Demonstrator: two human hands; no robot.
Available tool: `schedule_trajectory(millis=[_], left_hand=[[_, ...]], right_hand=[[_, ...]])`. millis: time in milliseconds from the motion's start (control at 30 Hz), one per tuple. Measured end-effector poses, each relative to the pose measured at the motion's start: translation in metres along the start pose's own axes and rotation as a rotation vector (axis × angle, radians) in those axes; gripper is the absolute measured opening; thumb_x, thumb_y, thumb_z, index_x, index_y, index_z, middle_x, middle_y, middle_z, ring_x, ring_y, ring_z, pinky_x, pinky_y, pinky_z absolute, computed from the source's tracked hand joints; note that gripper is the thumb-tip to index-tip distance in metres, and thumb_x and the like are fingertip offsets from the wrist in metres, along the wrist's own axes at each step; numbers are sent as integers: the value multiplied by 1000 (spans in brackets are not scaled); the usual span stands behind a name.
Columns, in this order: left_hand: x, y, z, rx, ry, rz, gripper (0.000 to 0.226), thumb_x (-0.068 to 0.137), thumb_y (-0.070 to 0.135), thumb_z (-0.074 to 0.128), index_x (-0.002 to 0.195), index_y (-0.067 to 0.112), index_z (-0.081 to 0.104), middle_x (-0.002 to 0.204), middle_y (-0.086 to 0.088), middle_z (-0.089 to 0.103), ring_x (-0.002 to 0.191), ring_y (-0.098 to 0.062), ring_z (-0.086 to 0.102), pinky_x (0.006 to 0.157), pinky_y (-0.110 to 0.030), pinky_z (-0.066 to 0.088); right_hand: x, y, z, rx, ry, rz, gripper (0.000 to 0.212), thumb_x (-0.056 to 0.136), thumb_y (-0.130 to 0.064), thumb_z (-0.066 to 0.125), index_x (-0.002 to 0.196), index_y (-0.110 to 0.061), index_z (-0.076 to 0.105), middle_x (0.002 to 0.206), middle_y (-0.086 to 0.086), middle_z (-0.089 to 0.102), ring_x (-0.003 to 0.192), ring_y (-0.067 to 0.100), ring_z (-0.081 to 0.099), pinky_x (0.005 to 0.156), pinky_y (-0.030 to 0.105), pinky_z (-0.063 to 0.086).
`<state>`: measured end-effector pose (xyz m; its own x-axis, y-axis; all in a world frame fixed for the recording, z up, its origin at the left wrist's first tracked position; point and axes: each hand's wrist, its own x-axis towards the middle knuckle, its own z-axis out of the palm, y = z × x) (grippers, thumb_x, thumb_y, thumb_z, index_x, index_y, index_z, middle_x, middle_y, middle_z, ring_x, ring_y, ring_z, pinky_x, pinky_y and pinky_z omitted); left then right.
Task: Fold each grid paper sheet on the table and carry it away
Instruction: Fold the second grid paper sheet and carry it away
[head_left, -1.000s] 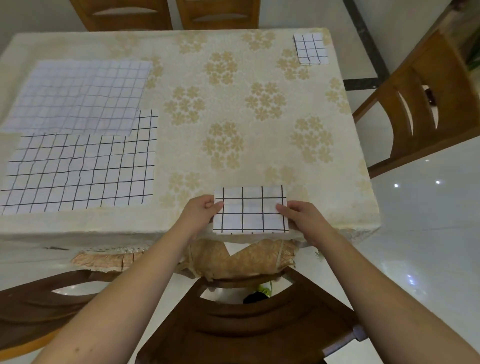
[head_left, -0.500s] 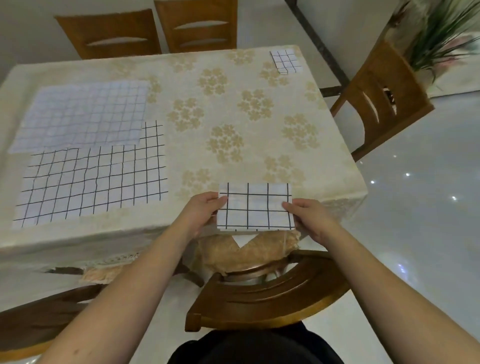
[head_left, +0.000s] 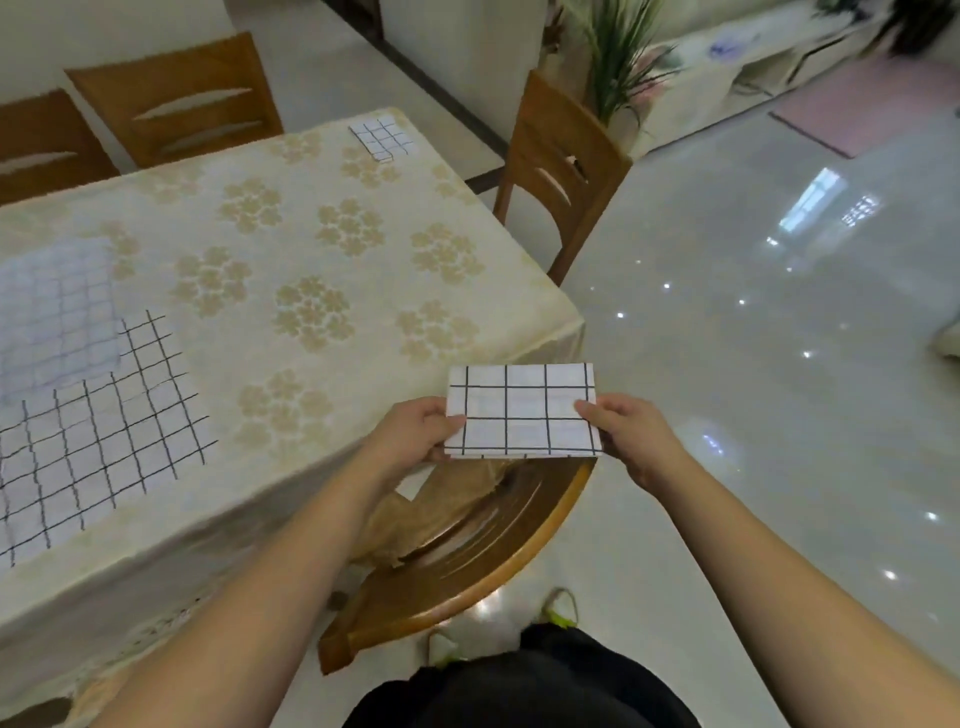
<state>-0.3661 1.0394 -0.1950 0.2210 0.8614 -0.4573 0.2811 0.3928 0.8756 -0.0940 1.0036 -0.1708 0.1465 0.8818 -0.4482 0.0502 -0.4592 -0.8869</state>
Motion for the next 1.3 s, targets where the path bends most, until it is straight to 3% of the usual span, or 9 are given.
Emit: schedule_trajectory(millis=[133, 300, 400, 533, 633, 733, 800, 1000, 1300], left_hand=[[8, 21, 43, -57, -134, 4, 29, 92, 10, 62, 119, 19, 57, 105, -4, 73, 93, -18, 71, 75, -31, 57], [28, 39, 109, -61, -174, -20, 13, 96, 14, 57, 106, 12, 65, 96, -7, 75, 90, -25, 71, 79, -39, 58], [36, 51, 157, -32, -189, -31, 12, 96, 14, 56, 101, 7, 64, 94, -15, 70, 83, -28, 65, 76, -39, 54], [44, 64, 222, 25, -237, -31, 19, 95, 12, 58, 106, -2, 62, 89, -18, 64, 70, -21, 59, 53, -22, 53], [49, 74, 264, 31, -285, -47, 13, 95, 13, 59, 101, 2, 65, 85, -13, 68, 67, -17, 63, 53, -21, 52], [54, 82, 297, 3, -289, -59, 10, 94, 13, 60, 98, 4, 65, 81, -8, 70, 63, -11, 65, 52, -21, 51], [56, 87, 312, -9, -259, -55, 18, 93, 13, 61, 102, -2, 64, 82, -11, 70, 62, -12, 65, 50, -20, 50], [69, 95, 333, 14, -169, -22, 19, 92, 14, 64, 103, -1, 65, 90, -15, 72, 72, -16, 68, 57, -21, 55], [137, 104, 330, -36, -131, -24, 9, 91, 13, 65, 96, 6, 67, 75, -2, 73, 65, -10, 68, 52, -17, 51]], right_hand=[[-16, 11, -43, 106, 88, 26, 11, 90, -11, 64, 80, -10, 68, 69, 2, 71, 59, 13, 66, 53, 20, 52], [-38, 29, -103, 188, 130, 34, 30, 93, -5, 59, 65, -14, 56, 43, -13, 54, 37, -1, 48, 39, 10, 39], [-50, 42, -148, 223, 167, 40, 28, 93, -6, 59, 66, -13, 56, 44, -14, 53, 38, -2, 48, 39, 10, 37], [-62, 62, -210, 272, 215, 45, 36, 92, -5, 60, 59, -18, 54, 44, -15, 50, 37, -2, 46, 38, 9, 35], [-67, 76, -252, 287, 224, 76, 24, 91, -6, 63, 67, -12, 59, 51, -9, 57, 43, 1, 53, 42, 12, 41], [-67, 83, -287, 262, 237, 97, 9, 88, -8, 66, 86, 0, 65, 76, 9, 63, 66, 15, 62, 65, 24, 53], [-64, 84, -303, 243, 239, 104, 18, 86, -8, 67, 100, 3, 64, 88, 12, 64, 81, 20, 62, 79, 35, 50], [-46, 82, -324, 234, 244, 112, 12, 85, -7, 70, 95, -10, 67, 73, -7, 68, 68, 5, 62, 57, 14, 49], [21, 61, -333, 212, 278, 178, 8, 90, -13, 65, 93, -6, 67, 72, -2, 61, 63, 8, 58, 59, 16, 51]])
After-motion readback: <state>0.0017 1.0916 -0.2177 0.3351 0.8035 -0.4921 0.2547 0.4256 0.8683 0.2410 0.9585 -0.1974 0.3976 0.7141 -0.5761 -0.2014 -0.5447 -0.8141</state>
